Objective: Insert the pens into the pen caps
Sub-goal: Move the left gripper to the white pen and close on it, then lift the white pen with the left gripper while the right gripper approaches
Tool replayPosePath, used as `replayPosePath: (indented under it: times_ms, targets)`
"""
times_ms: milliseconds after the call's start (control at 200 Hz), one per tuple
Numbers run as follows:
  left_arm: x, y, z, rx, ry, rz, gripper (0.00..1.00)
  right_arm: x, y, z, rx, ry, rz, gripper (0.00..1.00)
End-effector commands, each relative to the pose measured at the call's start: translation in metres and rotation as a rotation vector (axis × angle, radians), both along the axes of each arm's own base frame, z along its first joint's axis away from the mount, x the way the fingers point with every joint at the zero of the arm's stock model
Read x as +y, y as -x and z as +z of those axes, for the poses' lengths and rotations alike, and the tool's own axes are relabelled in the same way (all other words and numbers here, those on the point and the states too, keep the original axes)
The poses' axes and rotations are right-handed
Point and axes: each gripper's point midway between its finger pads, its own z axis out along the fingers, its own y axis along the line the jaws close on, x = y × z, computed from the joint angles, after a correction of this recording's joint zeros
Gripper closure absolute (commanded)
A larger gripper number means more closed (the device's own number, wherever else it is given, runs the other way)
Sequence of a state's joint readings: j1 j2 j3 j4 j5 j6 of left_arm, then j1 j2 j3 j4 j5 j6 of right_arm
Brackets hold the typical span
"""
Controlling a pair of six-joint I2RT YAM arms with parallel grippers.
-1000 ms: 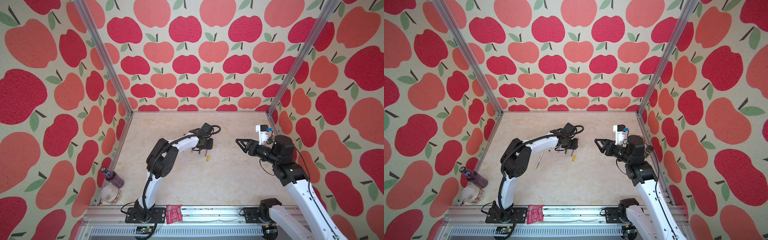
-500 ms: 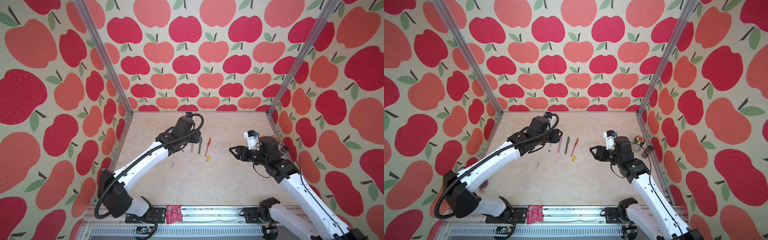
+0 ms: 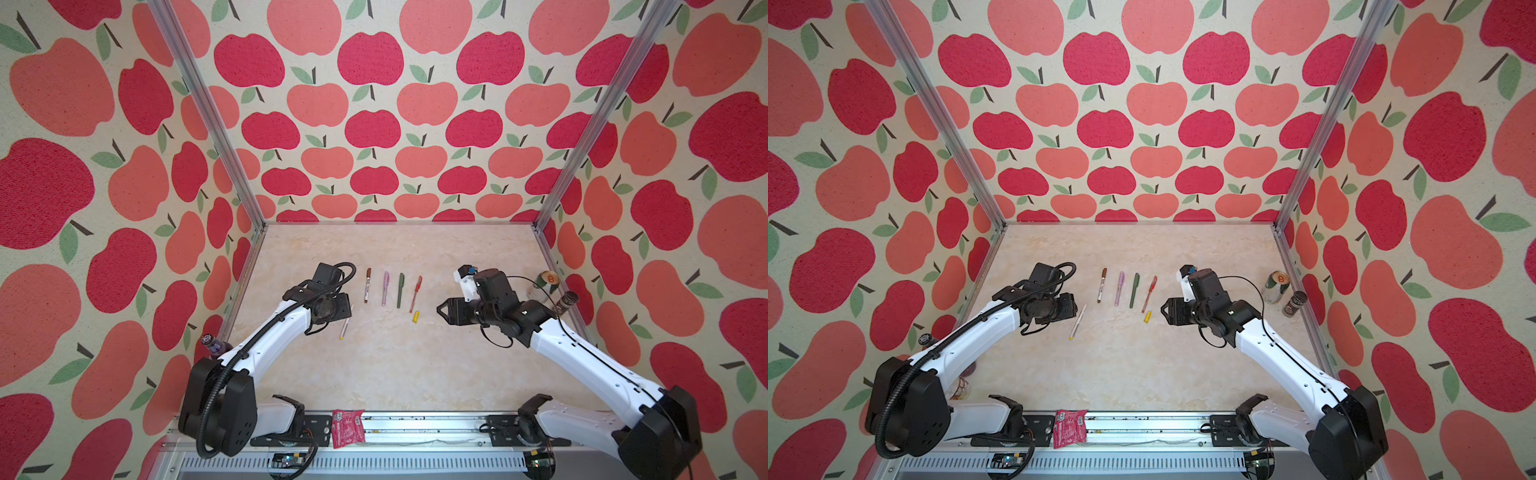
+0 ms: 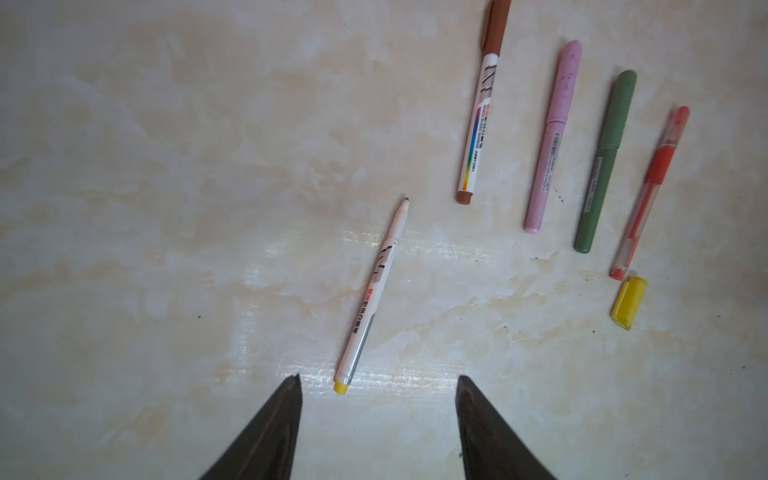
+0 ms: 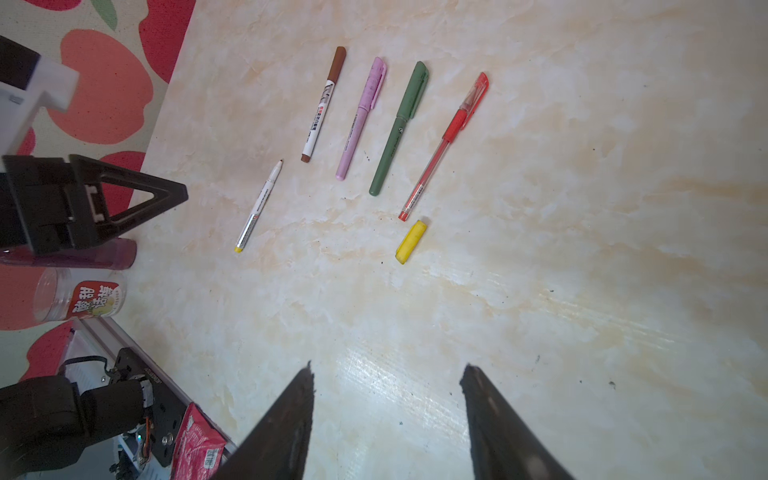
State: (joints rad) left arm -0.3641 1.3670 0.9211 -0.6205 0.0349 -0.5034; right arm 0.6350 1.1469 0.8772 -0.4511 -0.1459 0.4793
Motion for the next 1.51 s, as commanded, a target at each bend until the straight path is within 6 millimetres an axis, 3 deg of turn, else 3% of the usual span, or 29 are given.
replayPosePath:
  times_ms: [0, 340, 565, 856, 1026, 1131, 1306, 1501]
  targets:
    - [0.003, 0.006, -0.023, 0.095, -0.051, -0.019, 0.38, 0.007, -0.01, 0.019, -0.069, -0.019, 0.01, 0.4]
    - [-0.016, -0.005, -0.058, 0.182, -0.177, -0.135, 0.41, 0.009, -0.016, 0.028, -0.111, -0.023, 0.024, 0.39]
    - [-0.011, -0.003, -0.075, 0.239, -0.214, -0.142, 0.46, 0.009, -0.014, 0.031, -0.114, -0.035, 0.024, 0.39]
    - [-0.014, 0.0, -0.085, 0.279, -0.173, -0.147, 0.8, 0.002, -0.011, 0.038, -0.134, -0.038, 0.003, 0.39]
    - [-0.017, 0.003, -0.086, 0.28, -0.151, -0.149, 0.94, 0.0, -0.011, 0.044, -0.143, -0.042, -0.006, 0.4]
    - [-0.018, 0.005, -0.087, 0.277, -0.136, -0.148, 0.96, -0.001, -0.011, 0.047, -0.144, -0.043, -0.013, 0.4]
    - [-0.034, -0.001, -0.063, 0.192, -0.043, -0.191, 0.99, -0.004, -0.01, 0.056, -0.155, -0.043, -0.023, 0.39]
    - [-0.09, -0.011, 0.02, -0.079, 0.268, -0.411, 0.98, -0.005, -0.01, 0.081, -0.194, -0.098, -0.025, 0.39]
